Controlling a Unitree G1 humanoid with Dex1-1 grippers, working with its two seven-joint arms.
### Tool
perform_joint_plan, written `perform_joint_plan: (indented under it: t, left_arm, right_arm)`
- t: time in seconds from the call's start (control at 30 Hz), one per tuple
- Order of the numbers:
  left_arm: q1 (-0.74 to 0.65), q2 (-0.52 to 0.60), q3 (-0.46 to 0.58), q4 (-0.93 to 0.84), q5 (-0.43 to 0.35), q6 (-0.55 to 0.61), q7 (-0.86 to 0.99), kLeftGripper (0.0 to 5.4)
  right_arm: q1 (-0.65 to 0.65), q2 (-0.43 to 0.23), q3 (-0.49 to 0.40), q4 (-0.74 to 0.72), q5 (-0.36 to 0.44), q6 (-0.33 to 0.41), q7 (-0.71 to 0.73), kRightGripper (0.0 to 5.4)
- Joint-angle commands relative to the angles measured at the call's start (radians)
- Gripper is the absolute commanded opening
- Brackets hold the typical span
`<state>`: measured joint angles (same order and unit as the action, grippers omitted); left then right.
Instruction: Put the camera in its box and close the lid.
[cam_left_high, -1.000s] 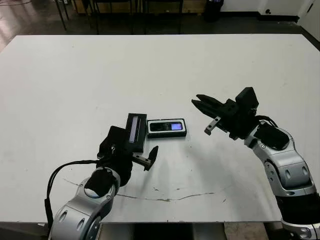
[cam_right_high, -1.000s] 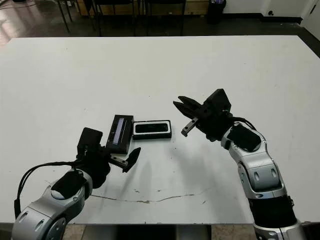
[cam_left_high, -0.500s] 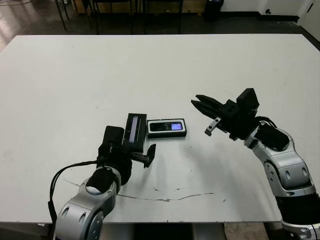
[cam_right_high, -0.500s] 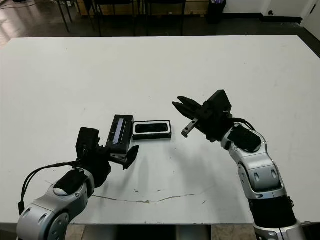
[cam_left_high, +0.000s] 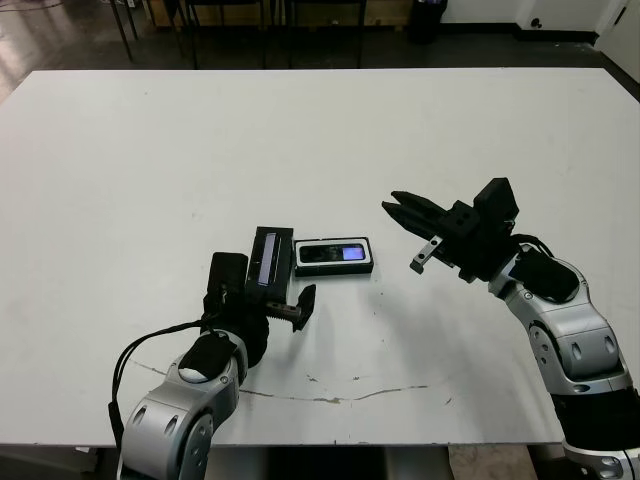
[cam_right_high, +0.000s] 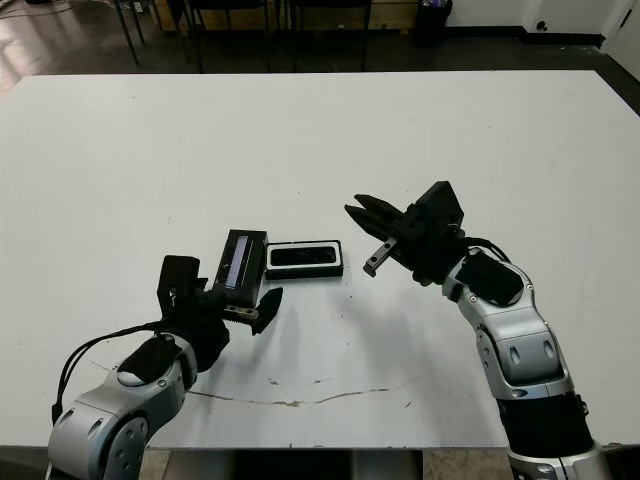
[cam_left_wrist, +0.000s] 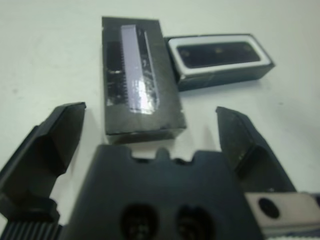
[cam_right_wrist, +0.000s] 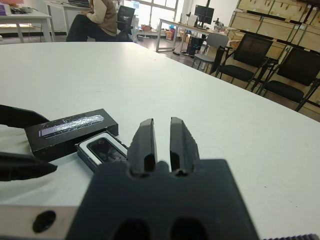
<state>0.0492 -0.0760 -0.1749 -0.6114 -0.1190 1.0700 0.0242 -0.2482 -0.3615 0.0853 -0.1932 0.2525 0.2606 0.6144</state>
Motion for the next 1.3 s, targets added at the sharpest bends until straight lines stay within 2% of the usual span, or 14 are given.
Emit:
perform_joint_plan:
  t: [0.03, 0.13, 0.23, 0.5, 0.67, 0.77, 0.93, 1.1, 1.2, 1.3]
  left_arm:
    - [-0.004, 0.021, -0.001, 0.034, 0.024, 0.012, 0.017, 5.38]
    - [-0.006, 0.031, -0.015, 0.050, 0.044, 0.010, 0.031, 5.38]
    - [0.000, 0.027, -0.018, 0.057, 0.056, 0.006, 0.038, 4.99]
    - [0.006, -0.013, -0.003, 0.083, 0.083, 0.003, 0.078, 3.03]
    - [0.028, -0.062, 0.028, 0.089, 0.063, -0.021, 0.082, 1.83]
    - [0.047, -0.060, 0.042, 0.089, 0.039, -0.060, 0.054, 1.37]
    - [0.053, -0.040, 0.046, 0.052, 0.015, -0.065, 0.019, 1.19]
    - [0.043, 0.041, 0.060, -0.025, 0.013, -0.085, -0.024, 1.19]
    - [0.015, 0.077, 0.120, -0.041, 0.009, -0.126, -0.040, 1.19]
    - [-0.049, 0.130, 0.228, 0.005, -0.023, -0.207, -0.085, 1.18]
  right_arm:
    - [0.019, -0.013, -0.005, 0.000, 0.000, 0.015, 0.003, 0.00]
    - [0.021, -0.017, -0.006, -0.003, 0.000, 0.021, 0.003, 0.00]
    - [0.020, -0.021, -0.009, -0.003, 0.006, 0.025, 0.009, 0.00]
    - [0.019, -0.021, -0.019, 0.000, 0.016, 0.035, 0.012, 0.00]
    - [0.015, -0.024, -0.016, 0.007, 0.009, 0.023, 0.016, 0.00]
    - [0.012, -0.025, -0.016, 0.007, 0.013, 0.030, 0.017, 0.00]
    - [0.011, -0.025, -0.015, 0.003, 0.013, 0.033, 0.017, 0.00]
    - [0.018, -0.027, -0.018, -0.007, 0.015, 0.043, 0.013, 0.00]
    - [0.021, -0.029, -0.020, -0.018, 0.016, 0.062, 0.006, 0.00]
    - [0.022, -0.025, -0.029, -0.014, 0.026, 0.066, 0.009, 0.00]
